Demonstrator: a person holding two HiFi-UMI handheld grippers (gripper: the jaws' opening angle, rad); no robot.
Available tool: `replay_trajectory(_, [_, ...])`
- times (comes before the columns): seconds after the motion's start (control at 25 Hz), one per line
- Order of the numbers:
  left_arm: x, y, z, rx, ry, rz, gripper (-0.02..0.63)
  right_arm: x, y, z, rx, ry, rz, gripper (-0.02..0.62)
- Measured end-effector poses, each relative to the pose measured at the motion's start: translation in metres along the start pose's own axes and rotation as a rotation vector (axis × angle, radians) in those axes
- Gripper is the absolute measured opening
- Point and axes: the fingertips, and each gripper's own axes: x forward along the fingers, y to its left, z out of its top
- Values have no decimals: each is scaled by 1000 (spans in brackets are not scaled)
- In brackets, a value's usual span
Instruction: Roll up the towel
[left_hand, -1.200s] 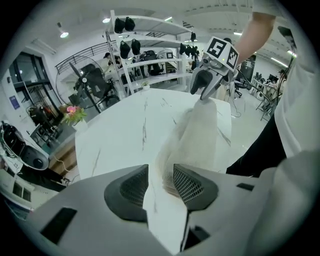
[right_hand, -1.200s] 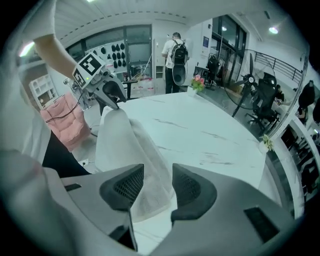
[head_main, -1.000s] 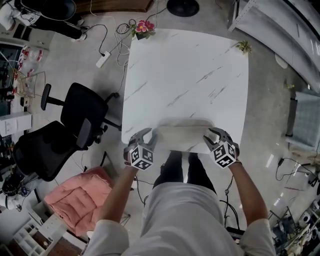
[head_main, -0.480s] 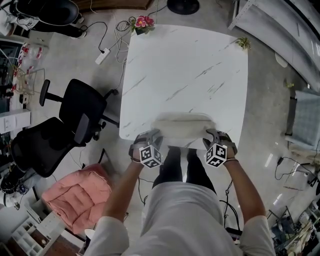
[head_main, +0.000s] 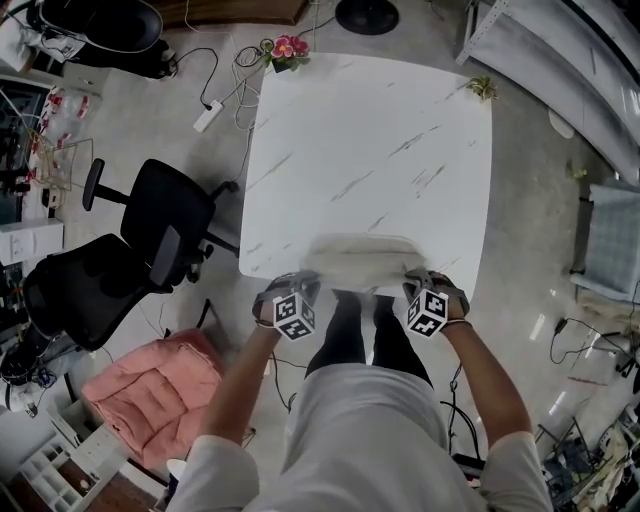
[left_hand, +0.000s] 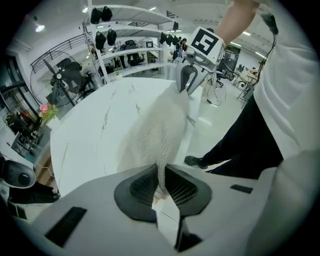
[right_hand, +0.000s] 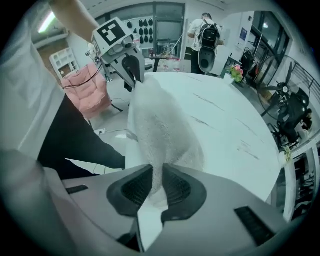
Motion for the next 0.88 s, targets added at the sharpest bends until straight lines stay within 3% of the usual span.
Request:
replay_trajectory(0.2, [-11,-23,-6,-8,22,-134,63,-10,25,-3,55,2,121,72])
replay_trajectory(0.36, [-18,-11,2,-26,23,-173,68,-17,18,0,109,-15,159,84])
replay_trajectory(0.68, [-17,55,26,-53,23,-5,154,-27,-48,10,274,-57,27,165])
replay_trajectory(0.88, [-3,78,24,-168,16,73,184,-20,-71,5,388,-52,-49,192])
